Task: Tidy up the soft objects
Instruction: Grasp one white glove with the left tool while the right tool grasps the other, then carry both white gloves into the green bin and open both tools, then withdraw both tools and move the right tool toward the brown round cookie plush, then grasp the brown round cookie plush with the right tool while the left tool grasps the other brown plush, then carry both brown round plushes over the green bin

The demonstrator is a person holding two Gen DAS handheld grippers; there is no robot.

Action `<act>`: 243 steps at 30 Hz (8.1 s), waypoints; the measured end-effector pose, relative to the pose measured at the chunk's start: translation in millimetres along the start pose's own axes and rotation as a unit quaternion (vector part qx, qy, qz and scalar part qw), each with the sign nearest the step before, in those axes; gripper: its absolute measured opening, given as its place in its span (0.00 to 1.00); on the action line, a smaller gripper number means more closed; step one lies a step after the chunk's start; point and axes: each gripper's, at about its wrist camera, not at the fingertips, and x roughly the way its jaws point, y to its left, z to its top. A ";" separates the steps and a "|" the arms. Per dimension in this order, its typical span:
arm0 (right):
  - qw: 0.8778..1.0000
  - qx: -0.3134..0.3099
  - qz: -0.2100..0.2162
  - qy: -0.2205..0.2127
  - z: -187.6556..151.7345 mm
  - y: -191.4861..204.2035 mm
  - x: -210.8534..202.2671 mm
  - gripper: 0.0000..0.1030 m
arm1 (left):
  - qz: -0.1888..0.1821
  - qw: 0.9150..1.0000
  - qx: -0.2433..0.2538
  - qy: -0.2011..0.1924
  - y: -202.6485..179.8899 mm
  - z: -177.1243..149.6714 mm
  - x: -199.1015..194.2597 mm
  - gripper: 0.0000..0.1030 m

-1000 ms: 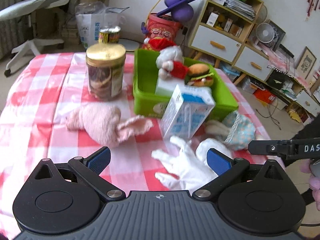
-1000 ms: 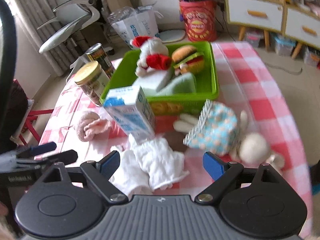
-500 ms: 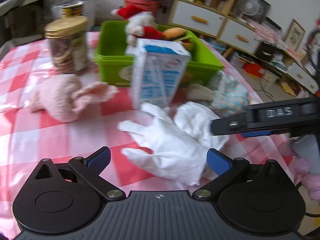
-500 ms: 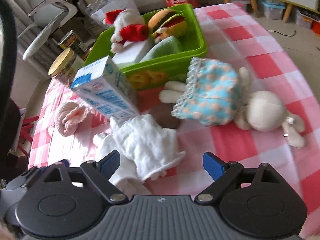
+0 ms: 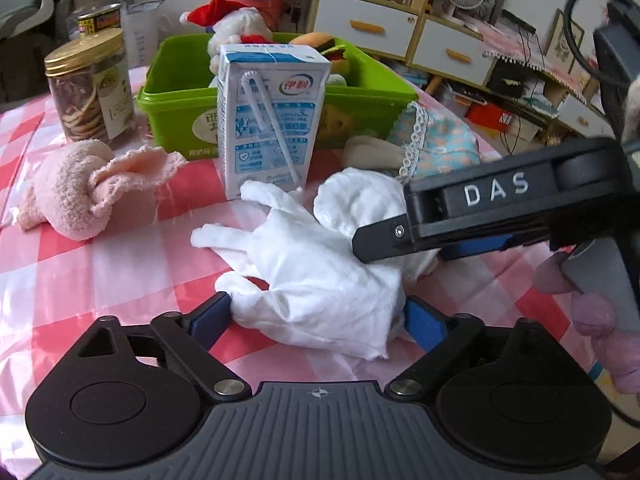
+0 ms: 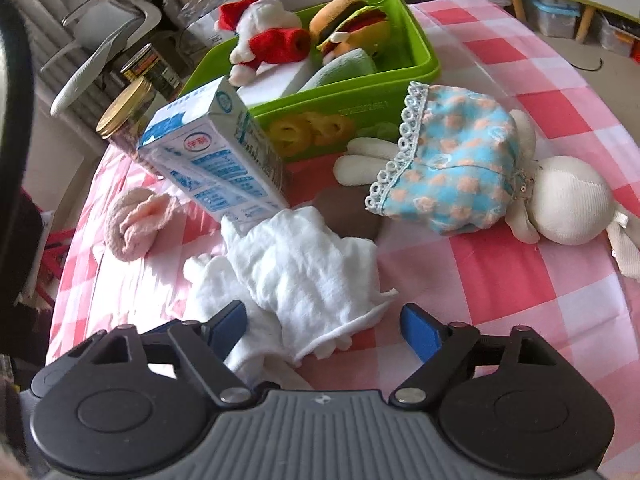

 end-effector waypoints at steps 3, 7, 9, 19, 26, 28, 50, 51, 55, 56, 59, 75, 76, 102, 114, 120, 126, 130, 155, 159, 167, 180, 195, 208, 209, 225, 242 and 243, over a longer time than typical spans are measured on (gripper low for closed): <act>1.000 -0.004 -0.005 -0.004 -0.3 1.7 -0.4 0.44 | -0.010 1.000 -0.007 -0.001 2.2 1.1 -0.4 0.78; 1.000 -0.018 -0.019 -0.005 -2.0 4.5 0.2 0.27 | -0.021 1.000 -0.004 0.002 1.0 2.7 -1.7 0.65; 0.999 -0.029 -0.025 -0.004 -2.9 7.0 0.5 0.15 | -0.027 1.000 -0.005 0.005 0.5 4.0 -2.0 0.58; 0.999 -0.049 -0.007 0.000 -3.7 11.1 -4.9 0.00 | -0.046 0.999 -0.004 0.015 2.9 10.1 -12.7 0.29; 1.000 -0.004 0.028 -0.004 2.1 -3.4 -19.2 0.00 | -0.044 0.999 -0.015 -0.006 12.6 15.1 -31.8 0.26; 0.999 0.010 0.038 -0.008 5.0 -7.0 -24.4 0.00 | -0.045 0.999 -0.024 -0.012 18.0 16.7 -37.1 0.26; 0.990 0.061 0.101 -0.073 24.0 -17.6 -71.7 0.00 | -0.020 0.995 -0.075 -0.066 42.4 36.0 -71.8 0.25; 0.989 0.064 0.104 -0.078 24.8 -17.7 -74.6 0.00 | -0.020 0.994 -0.078 -0.070 43.7 36.6 -73.6 0.25; 0.986 0.068 0.115 -0.096 29.9 -17.4 -86.7 0.00 | -0.012 0.993 -0.083 -0.082 47.2 42.8 -82.6 0.25; 0.985 0.069 0.117 -0.103 32.1 -17.4 -90.6 0.00 | -0.010 0.993 -0.085 -0.085 48.0 45.3 -85.5 0.25; 0.981 0.074 0.123 -0.128 41.0 -17.9 -103.4 0.00 | -0.011 0.991 -0.088 -0.101 50.7 57.2 -93.3 0.25; 0.970 0.119 0.120 -0.175 103.5 -28.0 -93.2 0.00 | 0.026 0.995 -0.032 -0.093 60.3 153.3 -59.1 0.26; 0.970 0.119 0.118 -0.176 106.2 -28.0 -90.2 0.00 | 0.029 0.995 -0.025 -0.087 60.8 156.8 -53.0 0.26; 0.971 0.133 0.097 -0.171 120.2 -51.5 -28.8 0.00 | 0.111 0.971 0.183 0.103 55.8 193.6 62.8 0.29; 0.977 0.129 0.085 -0.149 114.3 -50.9 -14.8 0.00 | 0.109 0.974 0.171 0.099 56.5 194.1 62.6 0.49; 0.976 0.121 0.098 -0.152 116.3 -46.0 -23.7 0.28 | 0.101 0.980 0.158 0.068 51.3 197.1 46.5 0.74; 0.976 0.125 0.086 -0.157 115.0 -48.2 -39.8 0.33 | 0.106 0.984 0.138 0.042 50.5 198.7 20.6 0.79; 0.976 0.133 0.074 -0.157 112.1 -54.4 -55.1 0.34 | 0.105 0.987 0.117 0.022 54.6 194.5 -3.1 0.81; 0.991 0.033 0.027 -0.126 38.0 -27.0 -113.3 0.54 | 0.098 0.992 -0.049 -0.059 67.4 72.4 -99.3 0.95; 0.993 -0.004 0.018 -0.113 19.4 -21.6 -107.8 0.56 | 0.089 0.993 -0.057 -0.062 60.8 49.7 -94.5 0.95; 0.986 -0.133 0.022 -0.096 -32.4 -10.8 -89.8 0.56 | 0.067 0.996 0.010 -0.062 32.4 2.5 -72.3 0.95; 0.962 -0.260 0.040 -0.066 -97.8 -20.4 -64.7 0.56 | 0.036 0.998 0.031 -0.045 24.7 -33.3 -39.6 0.95; 0.934 -0.346 0.032 -0.081 -113.9 -14.8 -44.6 0.28 | 0.027 0.994 0.090 -0.062 -15.3 -28.5 6.5 0.91; 0.956 -0.274 -0.019 -0.099 -77.6 -48.7 -41.7 0.27 | 0.013 0.993 0.096 -0.075 -43.8 0.3 39.4 0.79; 0.958 -0.268 -0.023 -0.100 -75.7 -51.6 -42.0 0.27 | 0.012 0.993 0.093 -0.076 -45.1 2.8 41.6 0.77; 0.962 -0.250 -0.040 -0.104 -67.5 -55.3 -39.1 0.27 | 0.007 0.994 0.075 -0.084 -49.3 20.9 53.6 0.52; 0.963 -0.237 -0.041 -0.121 -54.1 -35.0 -43.9 0.27 | 0.005 0.996 0.049 -0.070 -16.3 15.0 18.5 0.46; 0.963 -0.235 -0.040 -0.123 -52.6 -33.0 -44.3 0.27 | 0.007 0.996 0.048 -0.071 -13.0 14.2 15.2 0.45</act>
